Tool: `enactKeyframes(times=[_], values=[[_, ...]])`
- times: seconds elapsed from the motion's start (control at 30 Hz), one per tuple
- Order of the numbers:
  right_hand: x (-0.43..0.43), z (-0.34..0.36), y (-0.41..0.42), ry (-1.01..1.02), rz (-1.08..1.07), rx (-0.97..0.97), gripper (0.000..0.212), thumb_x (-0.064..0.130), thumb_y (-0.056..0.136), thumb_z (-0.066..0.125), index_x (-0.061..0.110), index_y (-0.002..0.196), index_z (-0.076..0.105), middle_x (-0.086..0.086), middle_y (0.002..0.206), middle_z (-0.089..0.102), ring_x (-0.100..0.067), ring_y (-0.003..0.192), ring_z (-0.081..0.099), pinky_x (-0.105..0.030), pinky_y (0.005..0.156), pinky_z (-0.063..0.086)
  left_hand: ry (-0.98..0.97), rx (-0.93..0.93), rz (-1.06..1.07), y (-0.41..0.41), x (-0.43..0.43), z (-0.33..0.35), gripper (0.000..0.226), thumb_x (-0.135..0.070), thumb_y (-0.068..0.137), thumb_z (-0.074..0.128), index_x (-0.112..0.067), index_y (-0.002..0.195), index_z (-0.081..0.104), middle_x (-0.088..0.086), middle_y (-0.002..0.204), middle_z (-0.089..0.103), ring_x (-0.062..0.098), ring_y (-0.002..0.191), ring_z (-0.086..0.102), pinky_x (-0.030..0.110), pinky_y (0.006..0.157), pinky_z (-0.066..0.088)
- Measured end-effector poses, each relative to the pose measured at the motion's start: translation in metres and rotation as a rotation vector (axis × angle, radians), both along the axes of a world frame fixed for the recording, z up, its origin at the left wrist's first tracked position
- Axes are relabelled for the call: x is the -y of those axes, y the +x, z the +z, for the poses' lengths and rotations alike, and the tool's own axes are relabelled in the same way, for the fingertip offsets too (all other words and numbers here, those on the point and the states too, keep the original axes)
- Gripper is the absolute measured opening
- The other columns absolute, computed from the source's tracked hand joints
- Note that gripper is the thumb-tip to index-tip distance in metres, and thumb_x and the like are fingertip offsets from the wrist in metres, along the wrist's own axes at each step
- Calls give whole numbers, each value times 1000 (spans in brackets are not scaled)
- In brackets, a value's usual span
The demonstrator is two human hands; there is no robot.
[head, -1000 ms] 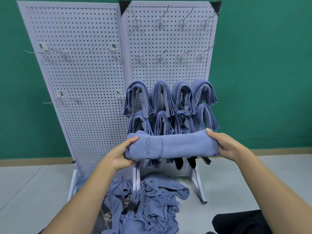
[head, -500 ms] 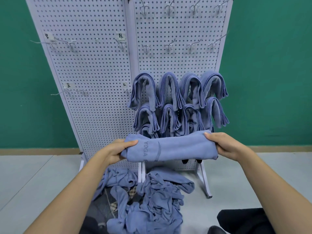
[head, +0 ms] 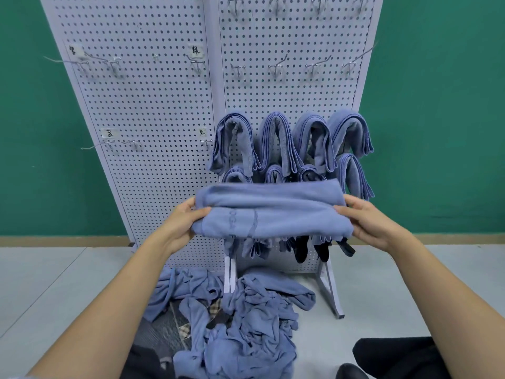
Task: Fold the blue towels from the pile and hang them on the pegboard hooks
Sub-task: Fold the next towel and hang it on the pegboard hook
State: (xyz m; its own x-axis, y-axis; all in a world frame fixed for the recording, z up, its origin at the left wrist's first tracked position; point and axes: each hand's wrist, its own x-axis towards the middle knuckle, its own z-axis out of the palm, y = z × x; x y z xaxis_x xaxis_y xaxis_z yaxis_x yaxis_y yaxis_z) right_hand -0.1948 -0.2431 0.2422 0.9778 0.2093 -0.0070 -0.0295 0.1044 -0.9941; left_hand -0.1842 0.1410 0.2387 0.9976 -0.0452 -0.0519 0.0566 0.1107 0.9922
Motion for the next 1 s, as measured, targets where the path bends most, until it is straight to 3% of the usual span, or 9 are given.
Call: enactKeyframes(times=[0.07,0.13,0.23,0.4,0.5,0.57,0.67,0.83,1.0], values=[[-1,5,4,45,-16,77,32,5,80,63,12,111,65,-6,101,72,-15,78,68,-25,69,57,-39,103,47,2,-1,10,29,7,90,55,-11,112,58,5,102,71,15,88,68,23,71,57],[-2,4,3,40,-36,88,30,-7,91,48,10,106,66,-5,94,74,-14,75,69,-24,67,58,-40,148,94,0,0,14,28,11,90,51,-14,101,57,2,91,70,12,77,67,20,62,55],[-5,-2,4,32,-45,73,45,-11,94,39,14,90,75,-6,86,74,-16,70,68,-26,63,57,-73,150,115,-2,4,16,21,2,97,44,-17,91,50,2,84,62,14,67,57,20,46,48],[-9,4,2,-21,-88,55,55,-8,95,35,23,67,72,-5,79,68,-16,60,61,-23,52,49,-193,157,-6,-3,0,14,23,-8,100,34,-17,84,48,-4,80,63,13,70,55,23,57,48],[-12,11,1,8,-90,56,43,-1,93,35,17,71,68,-10,86,64,-23,73,59,-29,64,52,-195,131,-72,-4,-1,15,24,-13,96,31,-14,79,49,-1,80,62,15,71,54,27,60,43],[-12,14,1,-35,-106,66,32,11,91,38,16,75,65,-13,92,59,-27,82,52,-36,74,44,-60,147,-21,-2,3,15,25,-23,97,44,-17,73,51,-2,80,60,15,71,49,29,60,38],[-18,21,-2,-185,-119,78,21,39,82,55,19,76,60,-9,84,48,-25,73,41,-33,66,35,122,197,99,4,7,10,22,-11,84,70,-20,73,53,-3,89,61,15,82,54,30,67,41],[-25,36,-3,-268,-188,129,16,10,89,63,24,83,61,-3,67,46,-15,53,39,-23,47,32,174,138,135,9,10,4,26,9,81,66,-15,80,58,7,110,59,20,92,55,28,70,46],[-43,78,-5,-81,-151,140,15,4,92,56,17,93,63,-7,87,59,-14,60,56,-22,49,47,316,-5,109,10,26,-4,43,21,82,42,-13,96,64,7,118,58,21,93,53,29,65,44]])
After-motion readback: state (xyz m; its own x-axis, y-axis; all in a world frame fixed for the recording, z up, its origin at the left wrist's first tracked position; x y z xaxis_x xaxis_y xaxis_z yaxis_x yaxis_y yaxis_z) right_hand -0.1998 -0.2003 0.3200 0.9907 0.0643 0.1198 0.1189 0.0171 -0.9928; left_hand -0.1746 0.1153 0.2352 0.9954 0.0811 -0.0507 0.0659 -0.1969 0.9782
